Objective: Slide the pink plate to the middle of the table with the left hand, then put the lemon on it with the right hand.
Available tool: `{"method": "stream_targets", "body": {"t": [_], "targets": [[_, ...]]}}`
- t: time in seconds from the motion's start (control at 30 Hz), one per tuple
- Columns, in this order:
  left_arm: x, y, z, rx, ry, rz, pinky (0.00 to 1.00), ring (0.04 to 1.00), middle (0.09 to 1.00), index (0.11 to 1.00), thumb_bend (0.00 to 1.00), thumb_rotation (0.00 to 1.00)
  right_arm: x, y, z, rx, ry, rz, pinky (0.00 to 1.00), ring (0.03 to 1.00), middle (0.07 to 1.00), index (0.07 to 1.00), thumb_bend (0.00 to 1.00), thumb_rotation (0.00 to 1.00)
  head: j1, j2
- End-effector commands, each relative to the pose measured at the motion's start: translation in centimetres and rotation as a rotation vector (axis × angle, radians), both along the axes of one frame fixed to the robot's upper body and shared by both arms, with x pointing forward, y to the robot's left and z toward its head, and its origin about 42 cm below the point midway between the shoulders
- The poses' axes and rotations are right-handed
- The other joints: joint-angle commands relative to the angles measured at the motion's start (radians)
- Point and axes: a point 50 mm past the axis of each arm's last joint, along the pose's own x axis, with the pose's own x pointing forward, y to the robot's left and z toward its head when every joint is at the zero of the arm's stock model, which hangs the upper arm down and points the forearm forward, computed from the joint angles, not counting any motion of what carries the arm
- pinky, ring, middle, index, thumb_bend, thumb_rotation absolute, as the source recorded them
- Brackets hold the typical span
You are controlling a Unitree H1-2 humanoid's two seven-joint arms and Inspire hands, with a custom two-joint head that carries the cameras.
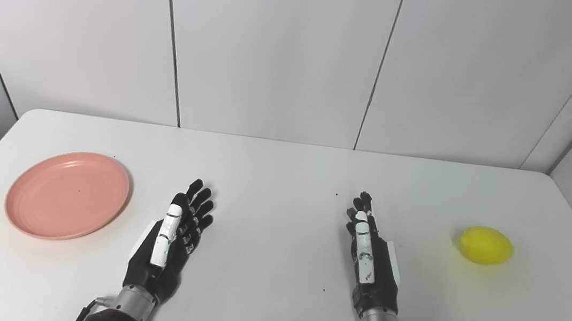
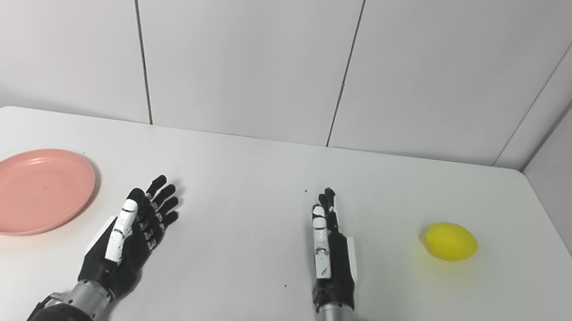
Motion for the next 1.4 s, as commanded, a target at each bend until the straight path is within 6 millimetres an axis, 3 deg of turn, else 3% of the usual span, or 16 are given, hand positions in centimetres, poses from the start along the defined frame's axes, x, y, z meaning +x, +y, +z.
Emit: {"method": "stream_targets", "body": {"t": [0.0, 0.4, 0.87, 1.37], "targets": [[0.4, -0.2, 1.1, -0.012, -0.036, -0.001, 1.0, 0.995, 0.996, 0.989, 0.48, 1.0, 0.1, -0.1, 0.3, 0.007, -0.03, 0.006, 0.98, 0.972, 0.985, 0.999, 0.23, 1.0, 0.0, 0.001], [0.4, -0.3, 1.0, -0.006, -0.034, -0.001, 1.0, 0.994, 0.995, 0.989, 0.49, 1.0, 0.0, -0.1, 0.4, 0.002, -0.026, 0.004, 0.99, 0.973, 0.985, 0.999, 0.22, 1.0, 0.004, -0.002], [0.0, -2.7, 0.6, 0.001, -0.025, -0.022, 1.0, 0.986, 0.989, 0.978, 0.49, 1.0, -0.2, -1.8, -0.2, -0.013, -0.022, -0.012, 0.98, 0.955, 0.967, 0.982, 0.23, 1.0, 0.177, -0.063], [0.2, -4.2, 0.2, -0.004, -0.023, -0.018, 1.0, 0.979, 0.987, 0.976, 0.45, 1.0, -0.1, -2.7, -0.7, -0.029, -0.026, -0.022, 0.98, 0.94, 0.948, 0.958, 0.24, 1.0, 0.226, -0.096]]}}
